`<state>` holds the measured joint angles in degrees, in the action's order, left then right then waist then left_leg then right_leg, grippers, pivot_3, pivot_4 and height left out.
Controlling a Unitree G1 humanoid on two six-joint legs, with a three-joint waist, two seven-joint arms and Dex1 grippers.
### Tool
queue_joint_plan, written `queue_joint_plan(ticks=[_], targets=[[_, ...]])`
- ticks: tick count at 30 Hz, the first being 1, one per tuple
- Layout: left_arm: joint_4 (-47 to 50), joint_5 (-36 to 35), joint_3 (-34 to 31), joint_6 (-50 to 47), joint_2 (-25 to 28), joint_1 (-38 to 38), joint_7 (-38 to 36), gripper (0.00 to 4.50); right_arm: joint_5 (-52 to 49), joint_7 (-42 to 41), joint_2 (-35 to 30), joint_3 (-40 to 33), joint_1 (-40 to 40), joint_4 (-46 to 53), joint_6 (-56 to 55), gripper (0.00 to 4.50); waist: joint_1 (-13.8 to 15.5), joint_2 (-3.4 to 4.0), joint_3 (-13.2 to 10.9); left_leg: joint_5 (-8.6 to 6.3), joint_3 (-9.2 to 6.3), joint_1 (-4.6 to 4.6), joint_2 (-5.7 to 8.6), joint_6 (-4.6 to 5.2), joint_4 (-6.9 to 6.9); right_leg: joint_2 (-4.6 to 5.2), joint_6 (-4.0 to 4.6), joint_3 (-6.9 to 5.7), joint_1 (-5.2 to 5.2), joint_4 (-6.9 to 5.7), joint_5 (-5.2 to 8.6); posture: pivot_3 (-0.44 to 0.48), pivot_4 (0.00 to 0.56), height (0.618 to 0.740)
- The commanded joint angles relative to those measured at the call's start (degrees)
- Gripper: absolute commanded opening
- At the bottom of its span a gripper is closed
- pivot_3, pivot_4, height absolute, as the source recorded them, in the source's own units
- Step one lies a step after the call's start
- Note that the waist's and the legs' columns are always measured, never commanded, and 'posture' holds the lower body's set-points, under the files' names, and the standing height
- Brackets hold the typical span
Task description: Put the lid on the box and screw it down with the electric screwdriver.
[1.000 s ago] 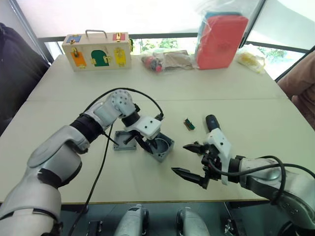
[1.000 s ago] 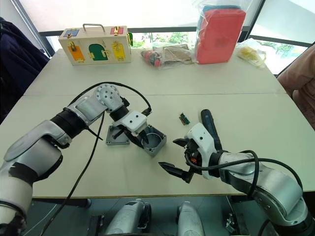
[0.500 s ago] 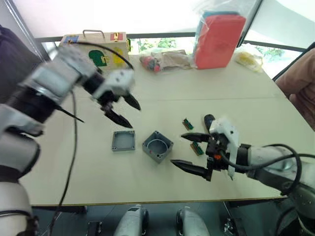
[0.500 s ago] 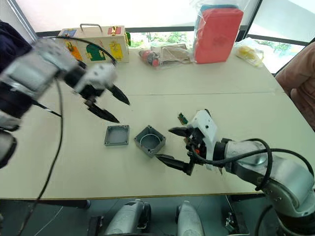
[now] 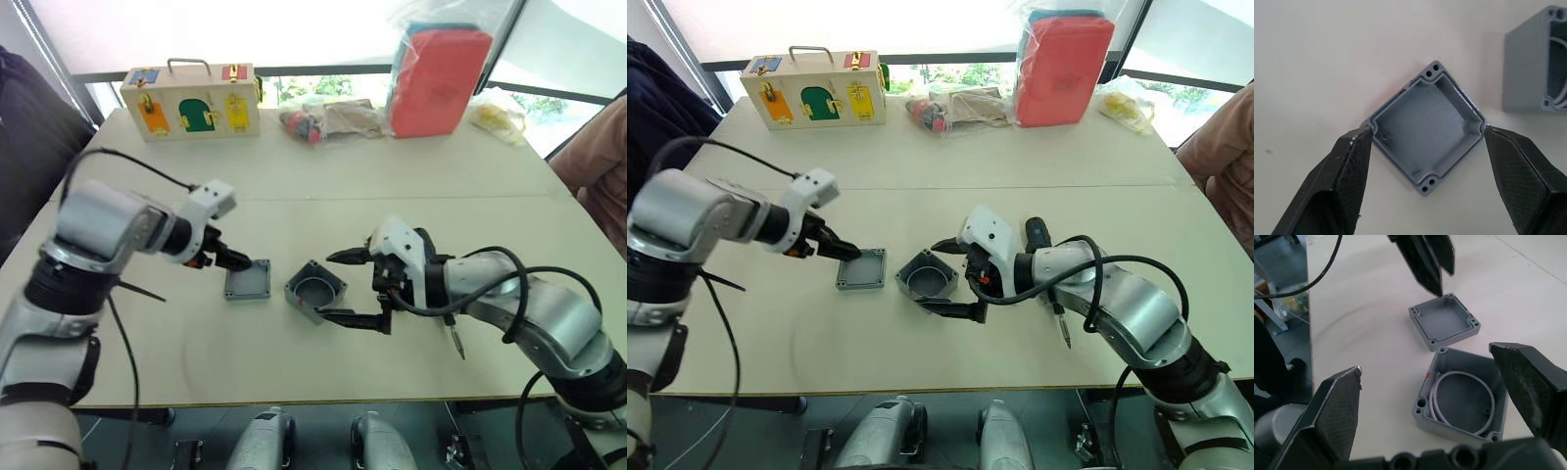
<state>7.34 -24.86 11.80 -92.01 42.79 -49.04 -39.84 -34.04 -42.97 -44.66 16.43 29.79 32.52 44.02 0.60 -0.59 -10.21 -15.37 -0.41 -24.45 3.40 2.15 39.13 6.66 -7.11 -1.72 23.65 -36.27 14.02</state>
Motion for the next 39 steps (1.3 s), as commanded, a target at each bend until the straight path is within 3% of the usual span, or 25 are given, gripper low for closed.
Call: queue_joint_plan(ticks=[1, 8, 12, 21, 24, 31, 35, 37, 39], targets=[[2.03, 0.46, -3.46, -0.49, -2.76, 1.57, 9.55, 3.66, 2.76, -1.31, 0.64, 0.06, 0.45, 0.39, -2.08, 4.50, 0.13, 0.00, 0.00, 0.10, 0.00, 0.00, 0.01, -0.18, 0.00, 0.02, 0.00, 0.00, 0.00, -0.02, 0.00, 0.000, 0.150, 0.740], [-1.54, -1.55, -5.44, -0.49, -7.08, 2.85, 19.63, 3.66, 3.78, -0.07, 1.27, -2.02, -1.93, 2.21, -0.59, 4.50, 0.17, 0.01, 0.02, 0.15, -0.02, 0.01, 0.05, -0.32, -0.02, 0.09, 0.02, 0.01, 0.00, 0.00, -0.01, 0.000, 0.150, 0.740], [-3.01, -2.99, -5.12, -0.49, -6.99, 5.32, 23.42, 3.66, 3.96, 1.43, 1.74, -3.00, -3.64, 3.59, 0.17, 4.50, 0.11, 0.02, 0.02, 0.16, -0.01, 0.01, 0.06, -0.35, -0.04, 0.10, 0.02, 0.03, 0.03, 0.00, -0.01, 0.000, 0.150, 0.740], [-5.45, -11.89, -10.98, -0.49, -9.73, 9.59, 35.99, 3.66, 4.95, 4.50, 3.94, -3.44, -6.35, 5.13, 0.99, 4.50, 0.11, 0.16, 0.19, 0.17, -0.02, 0.09, 0.06, -0.43, -0.09, 0.12, 0.04, 0.06, 0.01, -0.02, -0.02, 0.000, 0.150, 0.740], [-5.69, -14.98, -12.00, -0.49, -10.77, 10.96, 39.99, 2.91, 5.10, 4.71, 4.07, -3.59, -6.96, 5.34, 0.93, 4.50, 0.11, 0.22, 0.25, 0.17, -0.02, 0.12, 0.07, -0.43, -0.10, 0.13, 0.04, 0.08, 0.00, -0.02, -0.02, 0.000, 0.150, 0.740], [-4.84, -21.98, -13.85, -0.49, -11.81, 12.41, 48.39, 0.09, 5.57, 3.42, 3.27, -3.83, -6.03, 4.13, 0.38, 4.50, 0.24, 0.33, 0.47, 0.14, -0.03, 0.32, 0.11, -0.44, -0.12, 0.17, 0.04, 0.08, -0.17, 0.03, -0.02, 0.000, 0.150, 0.740], [-4.40, -22.99, -16.44, -0.49, -12.36, 11.88, 51.03, 0.03, 3.39, 3.51, 5.17, -6.02, -5.47, 2.84, 1.23, 4.50, 0.21, 0.36, 0.51, 0.06, -0.04, 0.54, 0.12, -0.36, -0.17, 0.17, 0.05, 0.08, -0.23, 0.06, -0.02, 0.000, 0.150, 0.740], [-3.19, -21.35, -19.22, -0.15, -13.11, 10.28, 49.57, 0.03, -3.51, 5.45, 10.12, -11.49, -5.48, 1.32, 2.99, 4.50, 0.23, 0.35, 0.51, 0.07, -0.04, 0.57, 0.12, -0.44, -0.18, 0.17, 0.05, 0.08, -0.24, 0.06, -0.01, 0.000, 0.150, 0.740], [-2.48, -19.00, -19.54, 4.71, -10.58, 8.75, 46.11, 0.03, -7.04, 7.18, 13.11, -15.63, -4.70, -0.48, 4.55, 4.50, 0.22, 0.33, 0.50, 0.09, -0.04, 0.55, 0.11, -0.47, -0.21, 0.15, 0.05, 0.08, -0.34, 0.05, -0.02, 0.000, 0.150, 0.740]])
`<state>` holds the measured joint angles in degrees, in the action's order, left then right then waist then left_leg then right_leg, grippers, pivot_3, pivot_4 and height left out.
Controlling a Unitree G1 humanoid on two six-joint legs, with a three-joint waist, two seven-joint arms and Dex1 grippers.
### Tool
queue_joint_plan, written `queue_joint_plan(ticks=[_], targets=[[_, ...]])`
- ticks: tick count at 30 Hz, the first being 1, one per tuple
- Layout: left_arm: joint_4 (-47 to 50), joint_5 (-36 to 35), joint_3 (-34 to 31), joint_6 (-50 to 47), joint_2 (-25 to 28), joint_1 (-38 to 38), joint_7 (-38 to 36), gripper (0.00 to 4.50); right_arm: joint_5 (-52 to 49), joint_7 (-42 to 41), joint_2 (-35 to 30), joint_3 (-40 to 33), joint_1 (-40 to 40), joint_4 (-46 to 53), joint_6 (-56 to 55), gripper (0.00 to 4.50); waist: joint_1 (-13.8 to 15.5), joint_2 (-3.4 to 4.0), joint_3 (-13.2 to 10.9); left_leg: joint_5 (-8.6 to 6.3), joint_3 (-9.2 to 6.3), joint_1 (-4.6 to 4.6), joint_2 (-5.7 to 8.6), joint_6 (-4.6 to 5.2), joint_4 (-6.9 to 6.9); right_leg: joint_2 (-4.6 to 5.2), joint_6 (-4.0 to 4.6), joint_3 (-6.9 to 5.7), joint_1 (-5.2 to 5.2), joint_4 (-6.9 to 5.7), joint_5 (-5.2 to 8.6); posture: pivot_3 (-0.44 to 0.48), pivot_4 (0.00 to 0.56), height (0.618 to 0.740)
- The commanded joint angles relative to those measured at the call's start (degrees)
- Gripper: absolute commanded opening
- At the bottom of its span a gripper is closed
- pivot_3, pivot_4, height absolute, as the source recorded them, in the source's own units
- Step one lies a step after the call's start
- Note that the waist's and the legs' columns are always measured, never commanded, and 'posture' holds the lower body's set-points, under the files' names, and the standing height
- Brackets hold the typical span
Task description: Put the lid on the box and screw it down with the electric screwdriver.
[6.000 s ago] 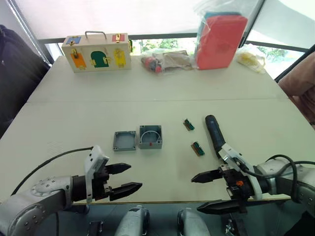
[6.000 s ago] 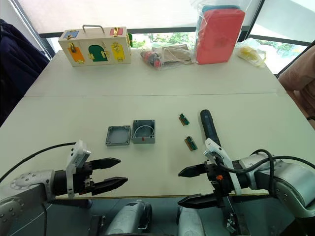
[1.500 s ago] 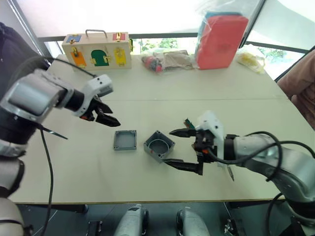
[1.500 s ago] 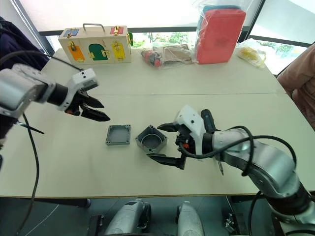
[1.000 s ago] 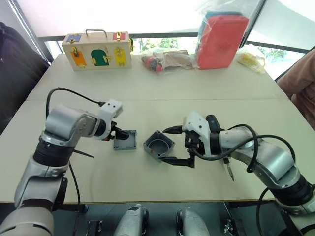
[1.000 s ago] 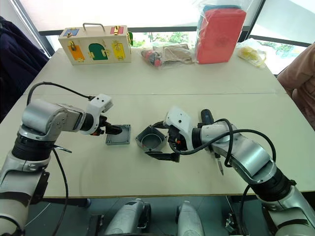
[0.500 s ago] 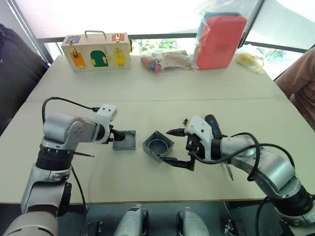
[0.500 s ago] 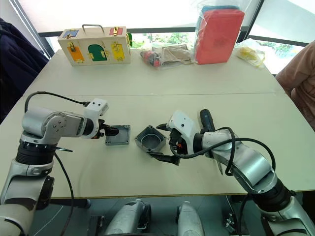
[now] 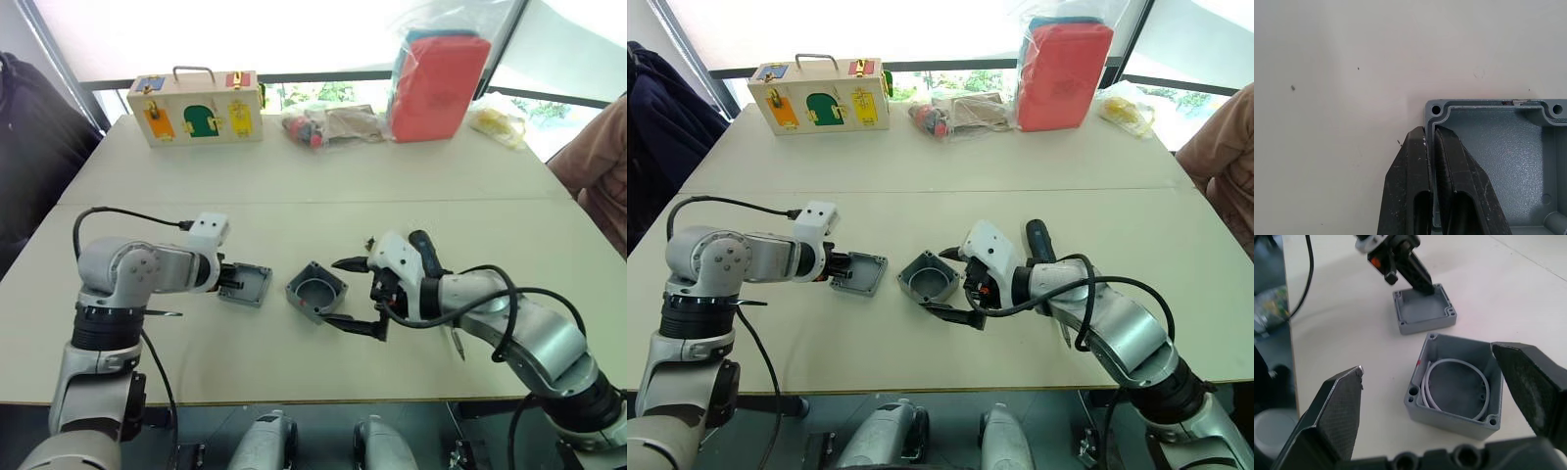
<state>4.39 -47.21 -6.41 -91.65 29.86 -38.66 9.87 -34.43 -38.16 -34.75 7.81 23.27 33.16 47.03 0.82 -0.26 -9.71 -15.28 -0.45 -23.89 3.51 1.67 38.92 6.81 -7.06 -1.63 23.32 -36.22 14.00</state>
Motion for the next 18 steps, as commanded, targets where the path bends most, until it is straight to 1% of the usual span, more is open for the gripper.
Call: queue_joint_plan(ticks=[1, 3, 4, 6, 9, 13, 18], targets=[[0.50, 5.50, -1.35, 12.35, 3.96, -3.10, -7.58, 0.03, -7.64, 4.54, 5.13, -8.84, 3.86, -3.45, 2.92, 4.50, -0.04, -0.03, -0.03, 0.01, 0.01, -0.03, 0.00, -0.01, -0.01, 0.00, 0.00, 0.01, 0.00, -0.01, 0.00, 0.000, 0.150, 0.740], [0.13, 8.98, -1.00, 24.66, 5.58, -5.11, -13.81, 0.03, -8.49, 7.67, 7.48, -10.70, 7.16, -6.89, 4.96, 4.50, -0.12, -0.12, -0.09, 0.05, 0.02, -0.18, 0.00, -0.09, -0.02, -0.01, 0.06, 0.01, 0.16, -0.03, -0.03, 0.000, 0.150, 0.740], [-0.09, 9.70, -1.26, 29.21, 5.53, -6.36, -16.76, 0.03, -8.57, 9.51, 9.00, -11.16, 9.47, -9.16, 5.85, 4.50, 0.00, -0.11, -0.09, 0.07, 0.01, -0.32, -0.01, -0.13, -0.03, -0.02, 0.10, 0.00, 0.28, -0.02, -0.06, 0.000, 0.150, 0.740], [-1.13, 10.21, -1.59, 33.33, 4.80, -7.79, -20.42, 0.03, -8.97, 12.30, 11.51, -11.79, 13.08, -12.56, 7.70, 4.50, 0.05, -0.11, -0.09, 0.09, 0.01, -0.57, 0.01, -0.16, -0.07, 0.00, 0.14, -0.01, 0.56, 0.01, -0.08, 0.000, 0.150, 0.740], [-1.47, 12.00, -0.40, 40.26, 2.02, -9.27, -24.64, 0.03, -8.00, 16.62, 17.16, -12.39, 19.88, -21.57, 8.92, 4.50, -0.30, -0.09, -0.08, 0.09, 0.09, -0.57, 0.02, -0.15, -0.14, 0.01, 0.13, 0.02, 0.55, 0.09, -0.09, 0.000, 0.150, 0.740], [-1.37, 14.36, 1.25, 44.49, -1.46, -9.55, -26.71, 0.03, -5.90, 17.72, 20.07, -11.55, 22.79, -26.68, 7.72, 4.50, -0.28, -0.09, -0.08, 0.13, 0.12, -0.58, 0.01, -0.17, -0.22, -0.01, 0.13, 0.03, 0.63, 0.04, -0.09, 0.000, 0.150, 0.740], [0.42, 15.16, 1.67, 45.35, -4.65, -8.94, -27.51, 0.03, -10.05, 20.00, 23.93, -15.86, 23.75, -27.71, 9.79, 4.50, -0.53, -0.09, -0.08, 0.14, 0.16, -0.61, 0.01, -0.16, -0.25, -0.03, 0.13, 0.08, 0.70, -0.02, -0.09, 0.000, 0.150, 0.740]])
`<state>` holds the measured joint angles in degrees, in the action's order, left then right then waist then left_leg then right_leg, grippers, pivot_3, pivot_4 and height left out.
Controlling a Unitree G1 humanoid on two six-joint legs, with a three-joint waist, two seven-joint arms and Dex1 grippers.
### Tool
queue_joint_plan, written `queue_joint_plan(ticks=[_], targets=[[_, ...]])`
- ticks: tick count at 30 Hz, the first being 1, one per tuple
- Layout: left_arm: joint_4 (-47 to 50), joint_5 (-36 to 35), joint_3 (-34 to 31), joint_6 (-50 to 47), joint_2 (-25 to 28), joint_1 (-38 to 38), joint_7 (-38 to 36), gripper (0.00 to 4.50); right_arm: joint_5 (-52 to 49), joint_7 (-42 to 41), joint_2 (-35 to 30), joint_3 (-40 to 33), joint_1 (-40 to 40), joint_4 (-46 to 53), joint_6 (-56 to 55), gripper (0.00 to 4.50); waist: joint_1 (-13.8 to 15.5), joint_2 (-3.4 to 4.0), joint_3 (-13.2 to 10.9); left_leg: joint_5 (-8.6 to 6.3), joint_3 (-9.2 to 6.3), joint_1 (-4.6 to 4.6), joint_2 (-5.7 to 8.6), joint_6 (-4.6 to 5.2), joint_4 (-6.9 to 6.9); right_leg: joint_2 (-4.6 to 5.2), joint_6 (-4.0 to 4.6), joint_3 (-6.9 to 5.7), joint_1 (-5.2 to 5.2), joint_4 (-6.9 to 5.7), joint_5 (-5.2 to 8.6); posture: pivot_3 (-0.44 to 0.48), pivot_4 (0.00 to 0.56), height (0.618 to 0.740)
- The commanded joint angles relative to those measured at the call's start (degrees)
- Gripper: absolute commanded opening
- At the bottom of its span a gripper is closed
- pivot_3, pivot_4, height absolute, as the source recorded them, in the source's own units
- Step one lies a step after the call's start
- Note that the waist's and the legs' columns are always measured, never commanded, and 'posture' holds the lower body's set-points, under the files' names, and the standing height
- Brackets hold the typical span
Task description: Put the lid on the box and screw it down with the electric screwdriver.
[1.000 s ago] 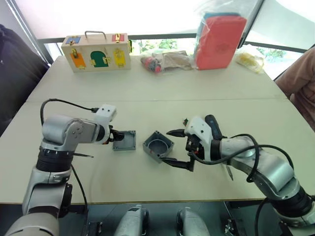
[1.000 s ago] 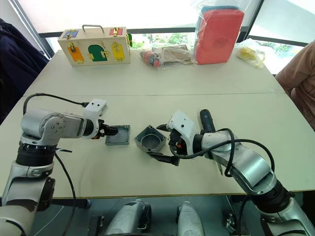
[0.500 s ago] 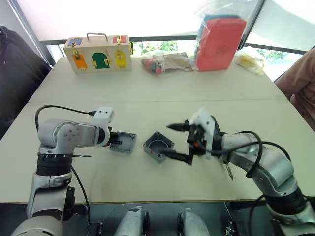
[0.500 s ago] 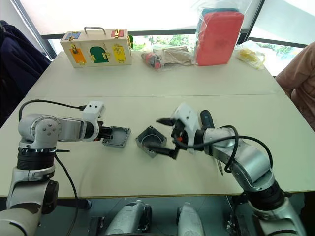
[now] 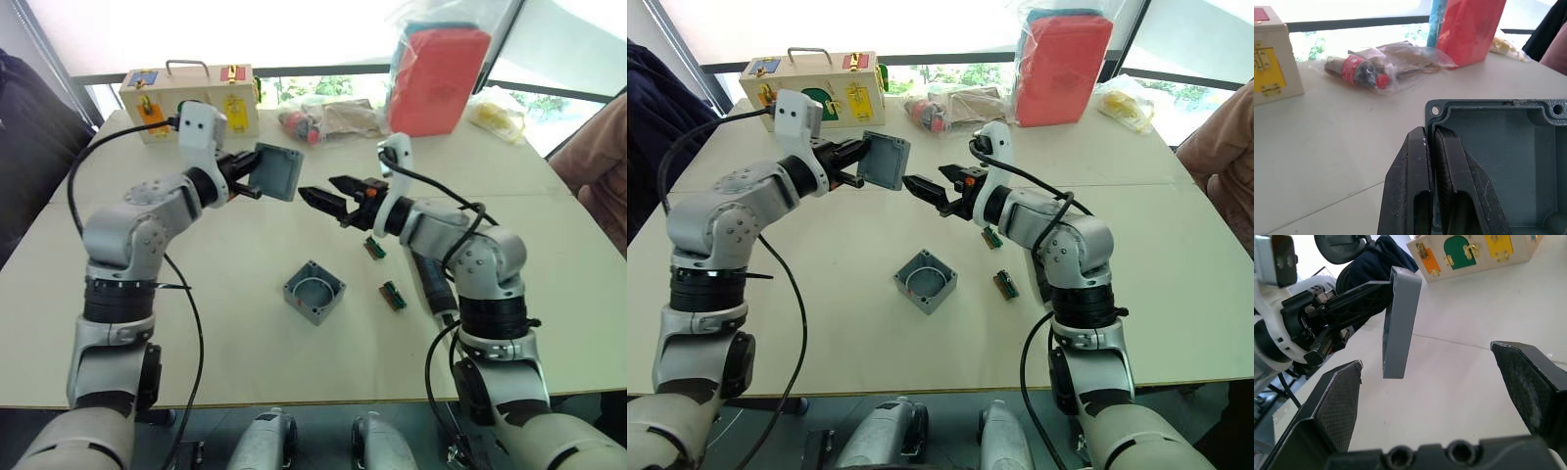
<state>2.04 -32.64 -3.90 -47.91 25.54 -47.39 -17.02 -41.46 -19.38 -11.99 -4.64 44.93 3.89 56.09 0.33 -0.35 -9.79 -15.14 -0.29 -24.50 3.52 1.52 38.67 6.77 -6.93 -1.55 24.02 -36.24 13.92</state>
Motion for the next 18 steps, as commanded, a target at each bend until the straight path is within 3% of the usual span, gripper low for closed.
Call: queue_joint_plan(ticks=[1, 7, 13, 18], targets=[[3.13, 0.48, -0.98, 1.47, -0.58, 0.01, -0.85, 0.03, -3.75, 1.73, 1.61, -4.23, 2.03, 1.73, 1.17, 4.50, -0.07, 0.00, 0.00, 0.00, 0.00, 0.00, 0.00, 0.00, 0.00, 0.00, 0.00, 0.01, 0.00, 0.00, 0.00, 0.000, 0.150, 0.740], [3.28, 1.10, -1.17, 1.48, -1.34, 0.36, -1.92, 0.03, -5.48, 3.78, 2.48, -6.35, 1.90, 1.83, 2.79, 4.50, -0.18, 0.00, 0.00, 0.00, 0.00, 0.00, -0.01, 0.01, -0.01, -0.02, 0.00, 0.01, 0.02, -0.02, 0.00, 0.000, 0.150, 0.740], [3.22, 0.93, -1.52, 1.11, -1.93, -0.59, -2.58, 0.00, -5.24, 4.04, 2.41, -5.65, 1.10, 2.11, 2.83, 2.83, -0.18, 0.00, 0.00, 0.00, 0.01, 0.00, -0.01, 0.01, -0.01, -0.02, 0.00, 0.01, 0.02, -0.02, 0.00, 0.000, 0.150, 0.740], [3.25, 0.84, -1.82, 0.91, -1.60, -0.71, -3.25, 0.00, -5.48, 4.39, 3.03, -5.59, 0.75, 2.15, 2.63, 0.81, -0.37, 0.00, 0.00, 0.00, 0.01, 0.00, -0.01, 0.01, -0.03, -0.03, 0.00, 0.01, 0.03, -0.02, 0.00, 0.000, 0.150, 0.740]])
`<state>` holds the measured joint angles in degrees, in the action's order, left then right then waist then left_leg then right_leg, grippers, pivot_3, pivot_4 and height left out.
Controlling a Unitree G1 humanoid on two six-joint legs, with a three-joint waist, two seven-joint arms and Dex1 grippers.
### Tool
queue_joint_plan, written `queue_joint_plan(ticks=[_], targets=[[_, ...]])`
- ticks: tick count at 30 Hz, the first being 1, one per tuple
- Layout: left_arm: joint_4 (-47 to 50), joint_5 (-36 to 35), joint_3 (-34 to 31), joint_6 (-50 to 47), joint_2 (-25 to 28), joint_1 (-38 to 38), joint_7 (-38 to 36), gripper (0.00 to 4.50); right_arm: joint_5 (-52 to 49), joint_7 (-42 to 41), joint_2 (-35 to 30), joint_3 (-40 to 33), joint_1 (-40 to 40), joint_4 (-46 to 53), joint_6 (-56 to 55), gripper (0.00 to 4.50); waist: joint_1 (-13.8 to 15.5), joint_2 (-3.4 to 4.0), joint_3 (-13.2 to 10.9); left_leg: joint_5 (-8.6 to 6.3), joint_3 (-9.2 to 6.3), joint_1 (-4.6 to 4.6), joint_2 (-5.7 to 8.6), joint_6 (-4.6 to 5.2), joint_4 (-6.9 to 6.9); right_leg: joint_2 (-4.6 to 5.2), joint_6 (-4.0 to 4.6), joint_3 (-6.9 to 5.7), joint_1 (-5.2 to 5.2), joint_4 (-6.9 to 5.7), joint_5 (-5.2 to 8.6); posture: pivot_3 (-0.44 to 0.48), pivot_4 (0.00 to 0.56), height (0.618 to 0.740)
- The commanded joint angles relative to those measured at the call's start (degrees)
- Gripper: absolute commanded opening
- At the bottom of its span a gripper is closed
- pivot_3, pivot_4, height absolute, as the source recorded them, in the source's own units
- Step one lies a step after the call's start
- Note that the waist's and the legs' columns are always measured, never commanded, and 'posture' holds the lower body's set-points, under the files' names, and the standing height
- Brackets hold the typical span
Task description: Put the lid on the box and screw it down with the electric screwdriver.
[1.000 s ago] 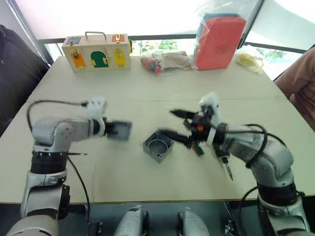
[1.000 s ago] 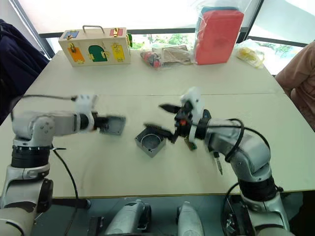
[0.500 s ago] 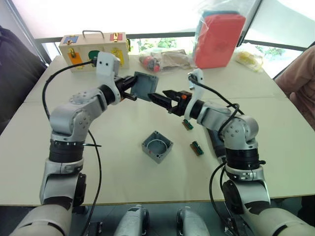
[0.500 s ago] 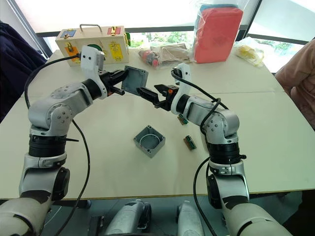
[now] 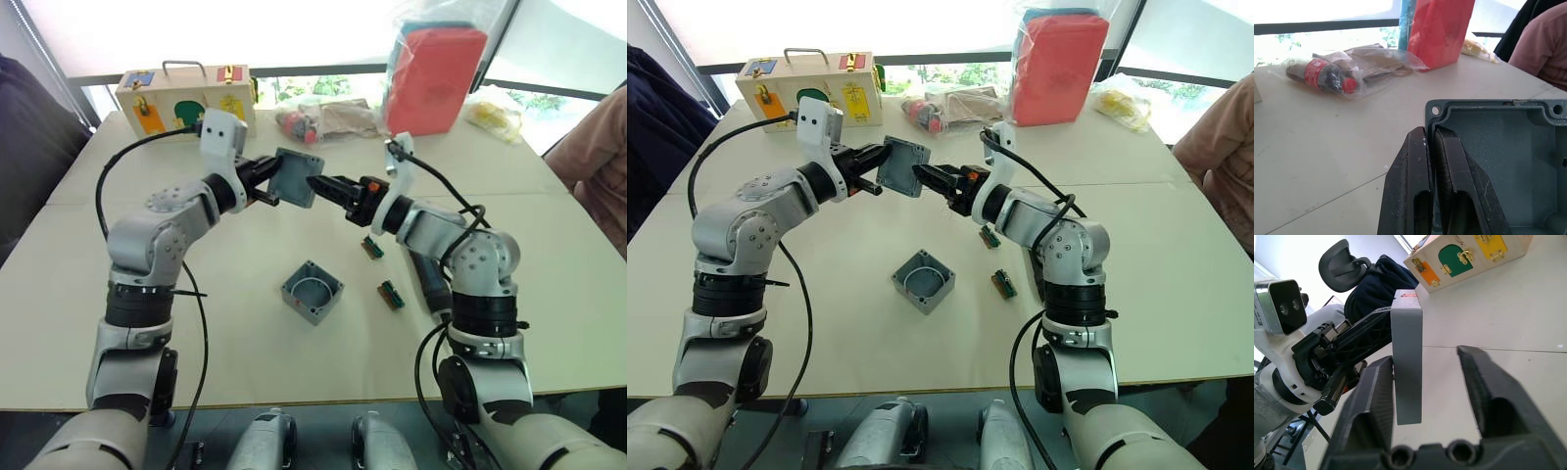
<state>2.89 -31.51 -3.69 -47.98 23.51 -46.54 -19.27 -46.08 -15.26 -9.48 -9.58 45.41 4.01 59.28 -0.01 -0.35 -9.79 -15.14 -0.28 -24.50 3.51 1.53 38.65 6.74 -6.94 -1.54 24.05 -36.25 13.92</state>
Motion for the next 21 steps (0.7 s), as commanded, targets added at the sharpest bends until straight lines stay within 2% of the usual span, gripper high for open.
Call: queue_joint_plan(ticks=[1, 2, 10, 11, 12, 18, 21], targets=[[2.48, -0.33, -2.12, 0.92, 0.54, -1.54, -1.15, 0.00, -0.94, 0.35, 0.64, -0.71, 0.15, 2.02, -0.64, 0.50, -0.04, 0.00, 0.00, 0.00, 0.00, 0.00, 0.00, 0.00, 0.00, 0.00, 0.00, 0.00, 0.00, 0.00, 0.00, 0.000, 0.150, 0.740], [2.62, -0.44, -2.22, 0.78, 0.62, -1.51, -1.34, 0.00, -1.00, 0.45, 0.73, -0.79, 0.07, 2.03, -0.69, 0.16, -0.10, 0.00, 0.00, 0.00, -0.01, 0.00, 0.00, 0.00, -0.01, 0.00, 0.00, 0.00, 0.00, 0.00, 0.00, 0.000, 0.150, 0.740], [3.97, -2.63, -3.89, -1.16, 2.16, -0.46, -4.04, 0.00, -2.44, -0.31, 0.81, -0.83, -0.60, 3.41, -0.25, 0.13, -0.78, 0.00, 0.00, 0.00, 0.00, 0.00, 0.00, 0.00, -0.08, -0.01, 0.00, 0.01, 0.03, 0.01, 0.00, 0.000, 0.150, 0.740], [4.48, -3.72, -4.57, -2.24, 2.94, -0.18, -4.88, 0.67, -2.57, -0.26, 0.77, -0.90, -0.73, 3.75, -0.28, 0.13, -0.81, 0.00, 0.00, 0.01, 0.01, 0.00, 0.00, -0.02, -0.12, -0.01, 0.00, 0.02, 0.05, 0.01, 0.00, 0.000, 0.150, 0.740], [5.03, -4.90, -5.48, -3.32, 3.77, 0.02, -5.69, 0.90, -2.72, -0.27, 0.61, -0.96, -0.90, 4.09, -0.34, 0.13, -0.88, 0.00, 0.00, 0.02, 0.01, 0.00, 0.00, -0.04, -0.17, -0.01, 0.00, 0.03, 0.06, 0.01, 0.00, 0.000, 0.150, 0.740], [7.41, -13.31, -12.22, -10.88, 9.30, -0.61, -9.13, 3.31, -0.71, -0.94, -1.12, -0.27, -2.77, 7.42, -4.17, 0.13, -0.96, 0.01, 0.00, 0.14, 0.01, 0.00, -0.03, -0.21, -0.49, -0.04, 0.00, 0.05, 0.24, 0.01, 0.00, 0.000, 0.150, 0.740], [5.89, -15.50, -13.89, -13.60, 12.65, -1.10, -10.70, 3.31, 4.77, -2.32, -3.76, 1.42, -5.00, 12.68, -11.71, 0.13, -0.84, 0.01, -0.01, 0.14, 0.01, 0.01, -0.03, -0.21, -0.49, -0.04, 0.00, 0.06, 0.26, 0.01, 0.01, 0.000, 0.150, 0.740]])
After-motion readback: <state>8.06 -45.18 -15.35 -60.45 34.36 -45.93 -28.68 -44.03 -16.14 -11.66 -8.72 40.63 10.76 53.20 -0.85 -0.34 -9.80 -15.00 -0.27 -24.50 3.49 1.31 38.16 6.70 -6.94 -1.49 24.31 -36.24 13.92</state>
